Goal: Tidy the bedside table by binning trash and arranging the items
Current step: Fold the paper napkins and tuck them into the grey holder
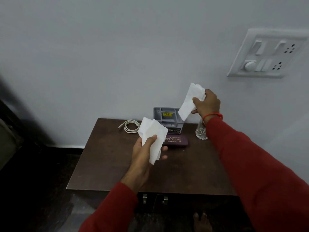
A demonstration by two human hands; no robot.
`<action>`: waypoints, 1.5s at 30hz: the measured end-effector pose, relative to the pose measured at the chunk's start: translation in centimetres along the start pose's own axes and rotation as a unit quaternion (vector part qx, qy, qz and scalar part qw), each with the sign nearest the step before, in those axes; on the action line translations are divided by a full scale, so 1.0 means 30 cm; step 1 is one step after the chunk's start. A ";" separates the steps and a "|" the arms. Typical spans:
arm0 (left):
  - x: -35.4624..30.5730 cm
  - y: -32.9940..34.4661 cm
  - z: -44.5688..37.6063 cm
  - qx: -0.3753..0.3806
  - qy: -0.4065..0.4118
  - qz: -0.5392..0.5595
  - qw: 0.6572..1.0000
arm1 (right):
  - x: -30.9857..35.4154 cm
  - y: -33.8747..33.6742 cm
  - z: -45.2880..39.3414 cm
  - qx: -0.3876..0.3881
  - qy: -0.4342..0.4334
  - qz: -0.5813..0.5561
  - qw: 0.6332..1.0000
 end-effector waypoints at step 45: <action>-0.026 0.005 0.002 0.017 -0.012 0.013 1.000 | -0.008 0.251 0.337 0.403 0.112 -0.133 0.899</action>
Point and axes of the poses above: each hand's wrist, its own z-axis away from the middle knuckle, its own y-axis out of the palm, x = y × z, the point moved 10 cm from there along -z, towards the middle knuckle, and after that the axes turned 9 degrees about -z, right-handed, at the moved point
